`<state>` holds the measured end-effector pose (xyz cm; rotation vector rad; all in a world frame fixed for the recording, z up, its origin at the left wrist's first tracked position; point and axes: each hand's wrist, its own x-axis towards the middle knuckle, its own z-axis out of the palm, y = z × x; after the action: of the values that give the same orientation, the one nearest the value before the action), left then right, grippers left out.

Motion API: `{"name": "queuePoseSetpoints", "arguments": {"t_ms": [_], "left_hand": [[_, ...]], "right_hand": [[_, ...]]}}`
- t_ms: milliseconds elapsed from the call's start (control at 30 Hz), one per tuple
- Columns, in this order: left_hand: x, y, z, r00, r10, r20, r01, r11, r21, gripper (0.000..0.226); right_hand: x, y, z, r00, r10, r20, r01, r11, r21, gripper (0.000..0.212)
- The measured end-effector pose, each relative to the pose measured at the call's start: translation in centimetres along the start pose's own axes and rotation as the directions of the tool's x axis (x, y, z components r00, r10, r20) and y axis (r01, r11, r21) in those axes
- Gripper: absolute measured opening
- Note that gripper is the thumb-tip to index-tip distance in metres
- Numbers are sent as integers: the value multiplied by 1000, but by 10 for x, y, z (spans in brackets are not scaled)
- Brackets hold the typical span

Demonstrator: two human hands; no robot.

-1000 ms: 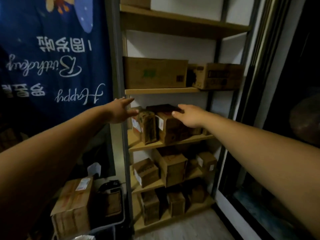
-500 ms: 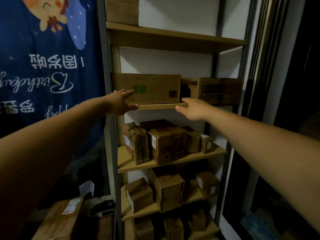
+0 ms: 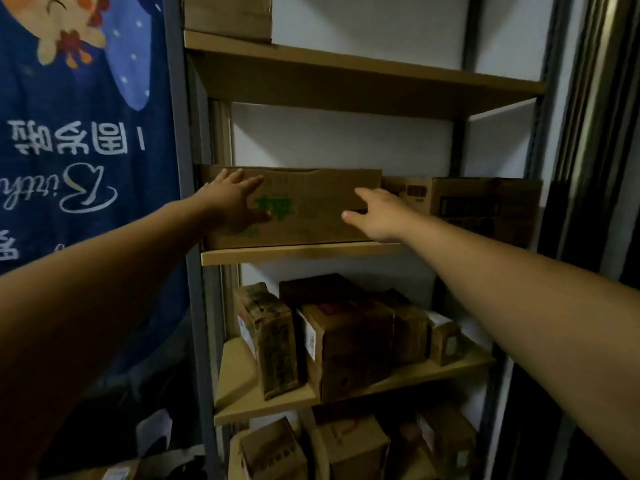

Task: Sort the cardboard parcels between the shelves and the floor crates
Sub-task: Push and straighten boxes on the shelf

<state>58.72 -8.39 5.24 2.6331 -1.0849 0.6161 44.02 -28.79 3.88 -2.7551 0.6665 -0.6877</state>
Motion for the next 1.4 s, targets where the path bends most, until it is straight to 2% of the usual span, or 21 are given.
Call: {"name": "queuePoseSetpoints", "arguments": {"t_ms": [233,400,533,633,767,900,1067,1167,1267,1400], "left_hand": [[65,-10,18,994,-47,-96,60,988,142,88],[91,-25,26,979,-189,-80,198,972,125,92],[96,-34,35,975,-147,-166,187,948,258,96],[102,-31,31,972,-149,-180,191,949,250,87],[101,-26,41,962,-178,-207,213,964,159,86],[86,-27,49,942,-170,-289,233,951,202,90],[59,-28,47,934,-111,-339,176,970,169,77],[40,-24,49,917,-71,-392,139,979,150,72],[21,-20,54,893,-65,-446,137,982,131,71],[3,-13,60,864,-89,-496,135,989,57,59]], "right_hand": [[89,24,4,993,-65,-97,61,997,-48,77],[137,45,9,996,-65,-58,59,993,-102,79],[147,56,24,990,-108,-92,98,989,-107,81],[148,58,26,985,-119,-129,105,989,-106,83],[149,59,24,966,-160,-203,131,980,-151,74],[137,59,28,949,-156,-275,132,986,-103,66],[118,61,28,927,-146,-346,131,989,-66,54],[105,66,35,897,-149,-417,146,989,-39,45],[90,74,44,832,-163,-530,182,983,-16,38],[73,84,53,755,-193,-627,233,972,-18,29]]}}
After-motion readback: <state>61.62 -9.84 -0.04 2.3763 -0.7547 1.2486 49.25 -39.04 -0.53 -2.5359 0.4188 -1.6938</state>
